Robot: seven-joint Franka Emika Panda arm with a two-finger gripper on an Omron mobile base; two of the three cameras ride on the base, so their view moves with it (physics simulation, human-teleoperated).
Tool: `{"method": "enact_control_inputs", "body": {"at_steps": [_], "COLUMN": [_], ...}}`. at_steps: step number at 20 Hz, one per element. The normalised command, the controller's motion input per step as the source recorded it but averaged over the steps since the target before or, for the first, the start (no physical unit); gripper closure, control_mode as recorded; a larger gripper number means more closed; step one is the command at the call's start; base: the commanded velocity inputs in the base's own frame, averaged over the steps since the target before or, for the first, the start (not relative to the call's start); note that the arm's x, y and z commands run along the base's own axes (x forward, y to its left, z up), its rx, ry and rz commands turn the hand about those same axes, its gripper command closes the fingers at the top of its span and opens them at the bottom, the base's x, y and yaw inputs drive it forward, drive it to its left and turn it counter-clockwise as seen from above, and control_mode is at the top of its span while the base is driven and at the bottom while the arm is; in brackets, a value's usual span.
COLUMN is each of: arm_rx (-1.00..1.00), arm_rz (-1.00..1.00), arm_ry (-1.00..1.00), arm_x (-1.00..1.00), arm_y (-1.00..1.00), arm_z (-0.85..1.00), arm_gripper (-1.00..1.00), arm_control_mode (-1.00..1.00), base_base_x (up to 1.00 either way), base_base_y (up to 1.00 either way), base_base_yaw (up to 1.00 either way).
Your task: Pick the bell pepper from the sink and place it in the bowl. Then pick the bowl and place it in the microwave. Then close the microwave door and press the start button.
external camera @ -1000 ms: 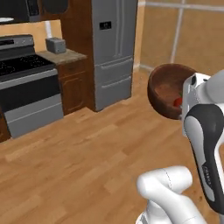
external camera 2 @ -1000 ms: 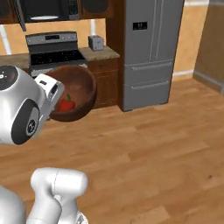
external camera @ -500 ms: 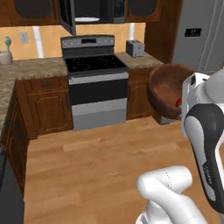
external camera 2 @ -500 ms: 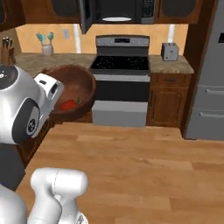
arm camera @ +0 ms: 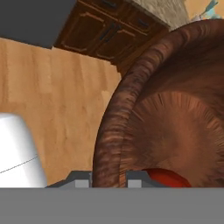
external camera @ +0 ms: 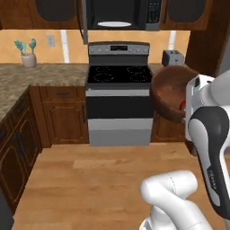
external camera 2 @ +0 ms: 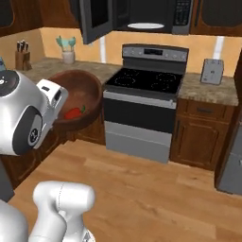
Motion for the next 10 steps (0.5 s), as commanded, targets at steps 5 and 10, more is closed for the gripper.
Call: {"method": "enact_control_inputs", "body": {"at_steps": [5, 10], "arm_rx": [0.0, 0.0], "arm_rz": [0.0, 0.0], "arm_ry": [0.0, 0.0], "arm_x": [0.0, 0.0], "arm_y": [0.0, 0.0], "arm_z": [0.0, 0.0], "arm_gripper": [1.0, 1.0], "arm_control_mode": [1.0, 1.0], "base_base_x": [1.0, 0.64], "base_base_y": [-0.84, -0.76], "base_base_yaw": [0.51, 0.65]}}
